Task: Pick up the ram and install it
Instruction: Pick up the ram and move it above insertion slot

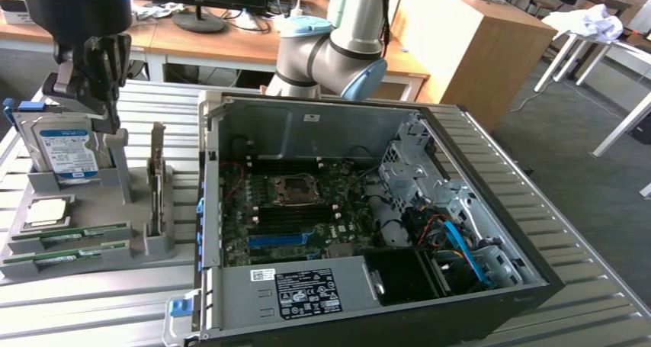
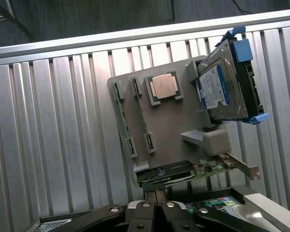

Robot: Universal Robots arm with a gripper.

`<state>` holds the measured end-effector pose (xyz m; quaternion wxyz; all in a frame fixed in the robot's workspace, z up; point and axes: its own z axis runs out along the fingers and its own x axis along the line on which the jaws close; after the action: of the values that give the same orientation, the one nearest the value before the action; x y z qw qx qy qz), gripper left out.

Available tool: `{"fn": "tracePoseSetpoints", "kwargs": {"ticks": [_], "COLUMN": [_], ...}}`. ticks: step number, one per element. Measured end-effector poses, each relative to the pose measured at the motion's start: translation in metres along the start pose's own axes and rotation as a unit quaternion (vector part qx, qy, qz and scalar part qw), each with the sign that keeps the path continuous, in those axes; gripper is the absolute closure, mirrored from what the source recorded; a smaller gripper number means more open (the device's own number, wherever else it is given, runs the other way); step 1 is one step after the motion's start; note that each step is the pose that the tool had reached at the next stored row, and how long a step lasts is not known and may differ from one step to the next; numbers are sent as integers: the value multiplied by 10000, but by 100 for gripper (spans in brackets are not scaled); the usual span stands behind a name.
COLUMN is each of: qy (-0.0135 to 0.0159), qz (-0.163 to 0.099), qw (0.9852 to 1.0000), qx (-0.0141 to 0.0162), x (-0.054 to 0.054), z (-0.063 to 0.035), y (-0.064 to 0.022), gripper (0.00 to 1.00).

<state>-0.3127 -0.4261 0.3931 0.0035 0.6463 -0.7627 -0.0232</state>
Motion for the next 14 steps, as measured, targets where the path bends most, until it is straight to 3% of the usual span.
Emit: {"fn": "tracePoseSetpoints", "kwargs": {"ticks": [2, 4, 7, 8, 14], "qy": [0, 0, 0, 0, 0], "qz": [0, 2, 0, 0, 0], "qw": [10000, 10000, 10000, 10000, 10000], "qx": [0, 1, 0, 0, 0], "x": [11, 14, 16, 16, 19], "z": [-1, 0, -1, -1, 19], "y": [-1, -2, -3, -3, 6], "gripper": [88, 76, 70, 64, 64]}}
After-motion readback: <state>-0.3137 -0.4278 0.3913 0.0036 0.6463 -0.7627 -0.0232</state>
